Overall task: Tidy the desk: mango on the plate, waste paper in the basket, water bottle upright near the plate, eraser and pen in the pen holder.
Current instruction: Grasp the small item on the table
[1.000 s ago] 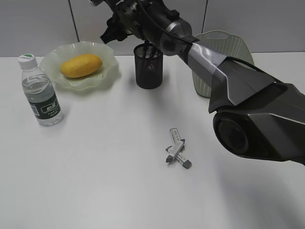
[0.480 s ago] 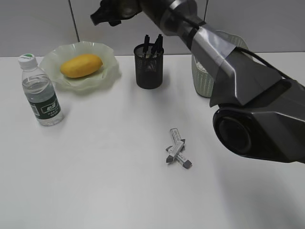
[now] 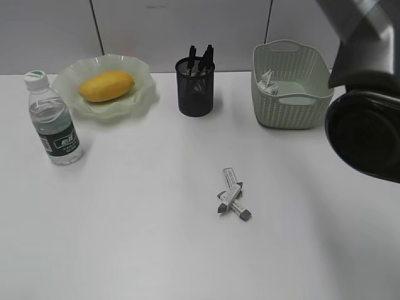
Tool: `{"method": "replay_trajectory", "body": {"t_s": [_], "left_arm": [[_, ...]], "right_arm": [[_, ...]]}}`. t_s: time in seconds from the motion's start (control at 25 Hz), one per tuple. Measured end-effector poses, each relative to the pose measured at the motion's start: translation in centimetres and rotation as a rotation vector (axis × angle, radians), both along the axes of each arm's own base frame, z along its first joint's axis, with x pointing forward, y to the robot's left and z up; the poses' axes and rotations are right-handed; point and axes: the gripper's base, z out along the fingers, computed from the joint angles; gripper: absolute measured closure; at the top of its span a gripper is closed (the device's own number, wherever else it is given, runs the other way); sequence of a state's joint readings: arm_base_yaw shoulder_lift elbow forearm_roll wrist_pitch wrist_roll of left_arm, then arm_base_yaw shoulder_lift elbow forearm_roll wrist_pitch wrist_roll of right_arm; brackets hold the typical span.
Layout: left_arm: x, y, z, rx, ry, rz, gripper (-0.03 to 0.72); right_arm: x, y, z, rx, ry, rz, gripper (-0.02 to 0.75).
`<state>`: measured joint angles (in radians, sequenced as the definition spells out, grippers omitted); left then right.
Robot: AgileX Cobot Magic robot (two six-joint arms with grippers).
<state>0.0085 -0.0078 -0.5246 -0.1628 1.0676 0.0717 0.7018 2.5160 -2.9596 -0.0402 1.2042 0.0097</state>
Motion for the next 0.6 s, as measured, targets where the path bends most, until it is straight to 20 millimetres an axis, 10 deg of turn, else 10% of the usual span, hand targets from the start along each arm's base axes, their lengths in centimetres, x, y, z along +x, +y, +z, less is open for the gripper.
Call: {"method": "replay_trajectory", "body": {"t_s": [0.4, 0.6], "left_arm": [[0.0, 0.0, 0.0, 0.0, 0.0, 0.0, 0.243], [0.0, 0.0, 0.0, 0.0, 0.0, 0.0, 0.243]], "right_arm": [[-1.8, -3.0, 6.3, 0.098, -0.058, 0.045, 0.411], [-1.6, -4.9, 5.3, -0.033, 0.025, -0.006, 0.415]]}}
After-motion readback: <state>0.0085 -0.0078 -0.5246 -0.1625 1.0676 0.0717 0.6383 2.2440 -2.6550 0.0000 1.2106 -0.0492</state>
